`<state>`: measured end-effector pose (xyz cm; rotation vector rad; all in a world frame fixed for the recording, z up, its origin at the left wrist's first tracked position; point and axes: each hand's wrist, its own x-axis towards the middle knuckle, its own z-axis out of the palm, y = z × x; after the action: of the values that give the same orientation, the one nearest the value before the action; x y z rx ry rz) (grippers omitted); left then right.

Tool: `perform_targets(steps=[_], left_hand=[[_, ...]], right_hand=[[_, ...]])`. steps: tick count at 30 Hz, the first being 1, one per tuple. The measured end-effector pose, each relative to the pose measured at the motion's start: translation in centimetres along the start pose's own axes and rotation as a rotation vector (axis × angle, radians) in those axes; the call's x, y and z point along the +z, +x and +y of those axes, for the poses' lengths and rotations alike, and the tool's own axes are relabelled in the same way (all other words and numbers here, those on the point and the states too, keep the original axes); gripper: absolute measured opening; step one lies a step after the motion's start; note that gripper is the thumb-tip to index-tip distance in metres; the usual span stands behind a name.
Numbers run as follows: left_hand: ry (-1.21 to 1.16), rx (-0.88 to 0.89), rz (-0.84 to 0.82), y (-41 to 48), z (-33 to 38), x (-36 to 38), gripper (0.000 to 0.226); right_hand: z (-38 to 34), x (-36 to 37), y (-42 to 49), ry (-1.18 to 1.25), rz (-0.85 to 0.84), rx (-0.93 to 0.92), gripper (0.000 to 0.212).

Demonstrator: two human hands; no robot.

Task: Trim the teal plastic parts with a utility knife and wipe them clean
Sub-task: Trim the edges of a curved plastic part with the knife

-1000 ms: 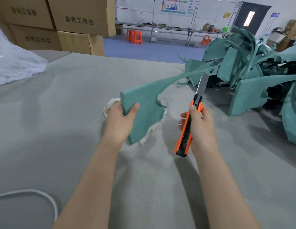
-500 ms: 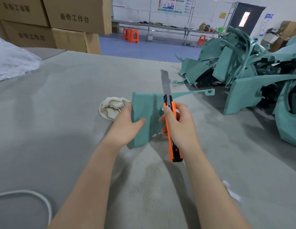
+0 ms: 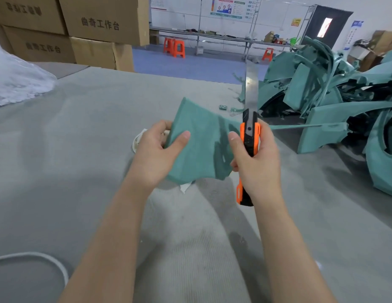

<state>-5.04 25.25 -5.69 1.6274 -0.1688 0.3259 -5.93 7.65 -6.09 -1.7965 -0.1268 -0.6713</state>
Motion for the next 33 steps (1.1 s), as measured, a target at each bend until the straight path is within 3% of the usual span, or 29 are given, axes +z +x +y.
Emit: perform_targets(steps=[6, 10, 12, 14, 17, 20, 24, 25, 27, 29, 31, 33], left_hand=[[0.254, 0.033, -0.163, -0.4, -0.2, 0.3, 0.014], [-0.096, -0.065, -0.259, -0.2, 0.1, -0.5, 0.029], [-0.467, -0.158, -0.134, 0.5, 0.0, -1.1, 0.015], [-0.742, -0.271, 0.16, 1.1, -0.5, -1.6, 0.02], [-0.926, -0.423, 0.538, 1.6, -2.2, -2.6, 0.023], [-0.861, -0.479, 0.665, 1.7, -3.3, -3.0, 0.026], [-0.311, -0.36, 0.6, 1.7, -3.4, -1.6, 0.027], [-0.301, -0.322, 0.58, 1.7, -3.2, -1.3, 0.021], [-0.545, -0.307, 0.445, 1.7, -2.4, -1.2, 0.008], [-0.768, -0.318, 0.261, 1.7, -2.0, -1.1, 0.044], [-0.69, -0.311, 0.082, 1.4, -1.9, -0.6, 0.06], [-0.539, -0.323, -0.115, 0.8, -2.2, 0.0, 0.045]], right_hand=[[0.9, -0.3, 0.3, -0.29, -0.257, 0.121, 0.014], [1.8, -0.9, 0.7, -0.267, -0.118, 0.204, 0.02], [2.2, -0.8, 0.9, -0.205, -0.069, 0.259, 0.026], [2.4, -0.6, 0.9, -0.159, -0.046, 0.292, 0.03], [2.8, -0.5, 1.0, -0.151, -0.03, 0.293, 0.029], [3.2, -0.6, 1.0, -0.115, -0.017, 0.296, 0.025], [3.7, -0.4, 1.1, -0.072, -0.003, 0.314, 0.021], [3.8, -0.4, 1.2, -0.064, 0.0, 0.322, 0.021], [4.0, -0.5, 1.2, -0.047, 0.007, 0.34, 0.019], [4.1, -0.5, 1.3, -0.022, 0.015, 0.353, 0.019], [4.2, -0.4, 1.4, -0.003, 0.025, 0.352, 0.019], [4.1, -0.3, 1.5, 0.009, 0.038, 0.338, 0.017]])
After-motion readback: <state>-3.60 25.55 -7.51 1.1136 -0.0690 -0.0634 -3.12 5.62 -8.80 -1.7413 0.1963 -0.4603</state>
